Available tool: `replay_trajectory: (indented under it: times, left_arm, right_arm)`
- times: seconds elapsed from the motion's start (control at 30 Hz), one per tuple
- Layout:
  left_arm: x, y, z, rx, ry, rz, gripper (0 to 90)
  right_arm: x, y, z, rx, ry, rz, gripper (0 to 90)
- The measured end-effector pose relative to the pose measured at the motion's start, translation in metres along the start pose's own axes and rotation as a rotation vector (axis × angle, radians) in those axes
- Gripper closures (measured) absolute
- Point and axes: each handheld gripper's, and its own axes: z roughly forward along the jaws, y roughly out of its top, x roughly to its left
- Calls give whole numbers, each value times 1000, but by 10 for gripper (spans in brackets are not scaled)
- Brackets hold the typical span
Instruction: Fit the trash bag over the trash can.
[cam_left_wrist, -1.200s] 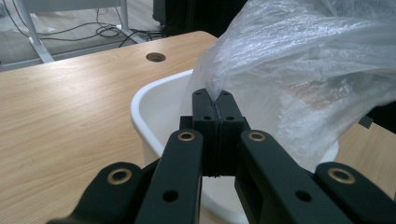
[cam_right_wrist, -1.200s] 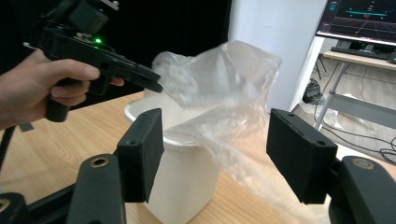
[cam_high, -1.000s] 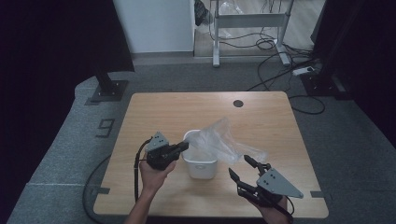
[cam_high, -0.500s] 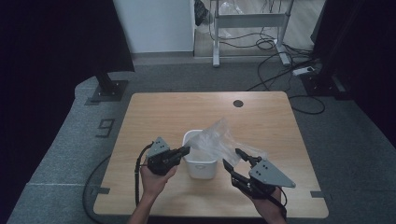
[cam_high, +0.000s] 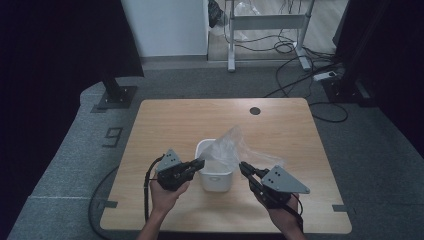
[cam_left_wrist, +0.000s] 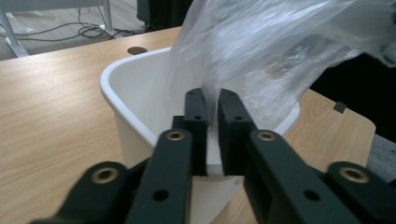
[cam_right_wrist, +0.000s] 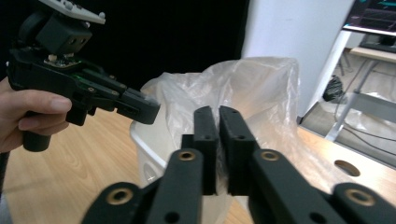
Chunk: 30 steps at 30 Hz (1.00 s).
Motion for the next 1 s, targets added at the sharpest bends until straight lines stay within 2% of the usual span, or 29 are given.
replay_trajectory:
  times: [0.07, 0.2, 0.37, 0.47, 0.53, 0.6, 0.63, 0.73, 0.8, 0.9, 1.0]
  left_arm:
    - [-3, 2, -1, -13, 43, 8, 627]
    - [-7, 11, -4, -39, 68, 45, 450]
    - [-14, 18, 1, -26, 43, 112, 447]
    - [-17, 18, 6, -1, 46, 144, 491]
    - [-18, 18, 10, 14, 92, 159, 525]
    - [-17, 18, 13, 9, 87, 142, 605]
    - [-16, 18, 14, 5, 87, 139, 605]
    - [-16, 17, 15, 1, 78, 133, 742]
    - [-16, 16, 14, -9, 90, 136, 803]
    - [-17, 11, 11, -40, 98, 121, 854]
    - [-19, 6, 9, -48, 99, 124, 865]
  right_arm:
    - [0, 0, 3, 10, 9, -4, 882]
    - [3, -1, 13, 27, 30, -22, 884]
    - [8, -1, 20, 36, 50, -29, 884]
    - [11, -1, 24, 37, 63, -31, 884]
    - [12, -1, 25, 37, 69, -32, 884]
    - [13, -1, 25, 38, 70, -38, 884]
    - [13, -1, 25, 38, 70, -38, 884]
    - [12, -1, 22, 29, 73, -36, 879]
    - [12, 0, 19, 22, 73, -35, 852]
    - [9, 1, 11, -4, 76, -19, 790]
    - [8, 3, 7, -18, 77, -11, 762]
